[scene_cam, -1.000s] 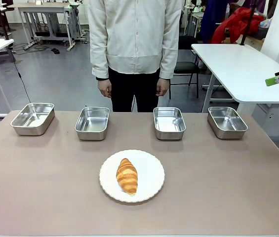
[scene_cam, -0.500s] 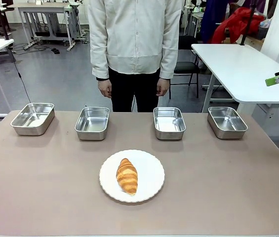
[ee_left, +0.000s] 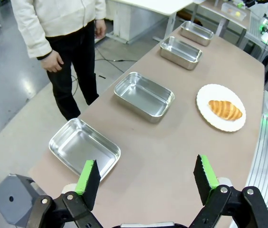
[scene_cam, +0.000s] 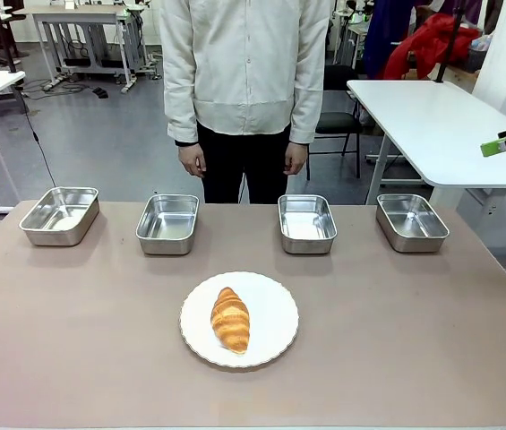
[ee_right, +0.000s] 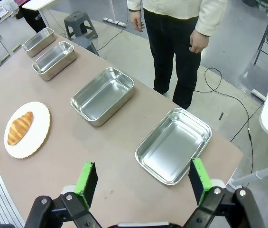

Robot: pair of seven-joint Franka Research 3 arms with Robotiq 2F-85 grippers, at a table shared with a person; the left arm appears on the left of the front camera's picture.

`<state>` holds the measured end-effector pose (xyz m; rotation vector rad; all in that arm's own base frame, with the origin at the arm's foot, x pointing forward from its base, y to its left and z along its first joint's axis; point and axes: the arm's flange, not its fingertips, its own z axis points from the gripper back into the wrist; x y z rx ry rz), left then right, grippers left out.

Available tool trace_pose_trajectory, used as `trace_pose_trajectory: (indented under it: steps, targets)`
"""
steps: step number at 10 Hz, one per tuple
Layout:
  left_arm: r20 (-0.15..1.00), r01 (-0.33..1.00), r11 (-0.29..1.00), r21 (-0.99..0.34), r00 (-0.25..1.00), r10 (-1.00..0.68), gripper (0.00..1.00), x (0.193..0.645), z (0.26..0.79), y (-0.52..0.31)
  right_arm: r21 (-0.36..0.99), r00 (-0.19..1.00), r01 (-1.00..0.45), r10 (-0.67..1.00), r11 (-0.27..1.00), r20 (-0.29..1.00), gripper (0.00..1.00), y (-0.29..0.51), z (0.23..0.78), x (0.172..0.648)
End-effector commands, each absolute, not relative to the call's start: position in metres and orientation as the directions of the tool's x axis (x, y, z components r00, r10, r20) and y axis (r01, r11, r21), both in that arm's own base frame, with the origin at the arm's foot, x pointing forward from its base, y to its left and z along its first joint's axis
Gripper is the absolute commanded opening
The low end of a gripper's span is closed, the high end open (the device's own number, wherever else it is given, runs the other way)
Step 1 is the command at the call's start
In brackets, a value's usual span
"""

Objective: Place the bread in the container.
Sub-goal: Place the Butter Roll into the Airtight Container indicated by the human.

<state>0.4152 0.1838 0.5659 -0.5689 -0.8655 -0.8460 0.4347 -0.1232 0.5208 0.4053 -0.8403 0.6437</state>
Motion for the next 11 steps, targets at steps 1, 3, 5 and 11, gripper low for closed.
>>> trace_pose_trajectory:
  steps: [1,3,5,11]
  targets:
    - [0.842,0.835,0.543,-0.091,0.356,-0.406,1.0,0.4132,0.5669,0.1853,0.084,0.49,-0.67,0.355,0.737,0.796,1.0,-0.1232,0.5218,0.4349]
    - [0.842,0.835,0.543,-0.091,0.356,-0.406,1.0,0.4132,0.5669,0.1853,0.084,0.49,-0.67,0.355,0.737,0.796,1.0,-0.1232,0.5218,0.4349]
    - [0.842,0.835,0.543,-0.091,0.356,-0.406,1.0,0.4132,0.5669,0.1853,0.084,0.49,-0.67,0.355,0.737,0.796,1.0,-0.1232,0.5218,0.4349]
    - [0.842,0.835,0.543,-0.091,0.356,-0.406,1.0,0.4132,0.5669,0.1853,0.084,0.49,-0.67,0.355,0.737,0.796,1.0,-0.1232,0.5218,0.4349]
